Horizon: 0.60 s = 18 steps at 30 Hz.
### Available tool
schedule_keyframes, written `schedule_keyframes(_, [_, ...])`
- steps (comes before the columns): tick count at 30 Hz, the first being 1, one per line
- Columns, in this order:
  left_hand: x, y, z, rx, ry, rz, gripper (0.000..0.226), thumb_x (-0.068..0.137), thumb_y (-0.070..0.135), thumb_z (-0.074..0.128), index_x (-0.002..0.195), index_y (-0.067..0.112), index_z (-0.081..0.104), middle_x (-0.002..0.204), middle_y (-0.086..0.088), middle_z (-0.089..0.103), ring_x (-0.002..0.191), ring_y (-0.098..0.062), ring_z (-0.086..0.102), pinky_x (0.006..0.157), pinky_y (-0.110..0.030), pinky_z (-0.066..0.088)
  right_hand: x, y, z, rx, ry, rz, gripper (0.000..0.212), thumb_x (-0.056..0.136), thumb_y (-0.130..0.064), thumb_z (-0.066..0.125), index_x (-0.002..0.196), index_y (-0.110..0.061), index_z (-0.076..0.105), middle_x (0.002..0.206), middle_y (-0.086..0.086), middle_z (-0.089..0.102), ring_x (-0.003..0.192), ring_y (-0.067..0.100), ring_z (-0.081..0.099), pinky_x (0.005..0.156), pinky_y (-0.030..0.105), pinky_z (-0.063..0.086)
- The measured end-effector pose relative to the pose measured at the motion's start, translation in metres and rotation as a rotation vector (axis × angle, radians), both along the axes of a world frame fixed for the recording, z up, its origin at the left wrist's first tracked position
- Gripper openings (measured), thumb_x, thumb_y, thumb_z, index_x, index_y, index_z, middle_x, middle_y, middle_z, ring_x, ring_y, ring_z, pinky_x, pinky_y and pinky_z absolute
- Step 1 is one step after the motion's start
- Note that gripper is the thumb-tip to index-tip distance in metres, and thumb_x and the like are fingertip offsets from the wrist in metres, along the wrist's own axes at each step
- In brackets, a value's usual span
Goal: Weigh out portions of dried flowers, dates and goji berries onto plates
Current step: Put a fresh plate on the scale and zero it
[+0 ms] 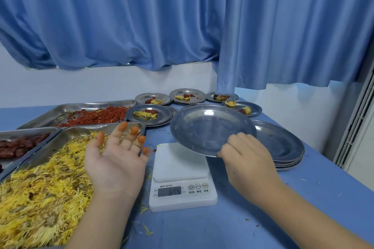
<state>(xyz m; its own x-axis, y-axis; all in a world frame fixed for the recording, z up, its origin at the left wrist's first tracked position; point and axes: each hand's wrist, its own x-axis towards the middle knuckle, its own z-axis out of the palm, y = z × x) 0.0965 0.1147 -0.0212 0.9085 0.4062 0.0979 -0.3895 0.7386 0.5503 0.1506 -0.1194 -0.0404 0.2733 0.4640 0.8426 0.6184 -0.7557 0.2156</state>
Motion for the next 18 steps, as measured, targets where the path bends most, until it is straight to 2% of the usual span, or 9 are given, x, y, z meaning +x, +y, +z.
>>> schedule_keyframes(6, [-0.003, 0.003, 0.005, 0.056, -0.029, 0.131, 0.038, 0.087, 0.045, 0.043, 0.096, 0.017, 0.067, 0.082, 0.000, 0.068, 0.078, -0.019, 0.056, 0.070, -0.032, 0.039, -0.007, 0.022, -0.017, -0.094, -0.010, 0.150, 0.029, 0.051, 0.014, 0.070, 0.060, -0.009, 0.053, 0.059, 0.006, 0.041, 0.052, 0.024, 0.034, 0.049, 0.033, 0.027])
schedule_keyframes(12, [-0.002, 0.002, 0.003, 0.098, -0.046, 0.108, 0.041, 0.088, 0.045, 0.042, 0.087, 0.018, 0.072, 0.085, -0.002, 0.067, 0.073, -0.019, 0.059, 0.068, -0.033, 0.041, -0.003, 0.030, -0.024, -0.114, 0.010, 0.200, 0.027, 0.053, 0.015, 0.067, 0.059, -0.008, 0.054, 0.059, 0.006, 0.040, 0.051, 0.025, 0.035, 0.047, 0.034, 0.032])
schedule_keyframes(18, [0.001, 0.002, 0.001, 0.123, -0.024, 0.078, 0.042, 0.089, 0.045, 0.042, 0.093, 0.017, 0.072, 0.088, -0.003, 0.068, 0.074, -0.020, 0.062, 0.064, -0.032, 0.043, -0.003, 0.032, -0.026, -0.136, 0.002, 0.215, 0.022, 0.057, 0.015, 0.063, 0.059, -0.007, 0.058, 0.059, 0.006, 0.043, 0.051, 0.025, 0.038, 0.046, 0.034, 0.034])
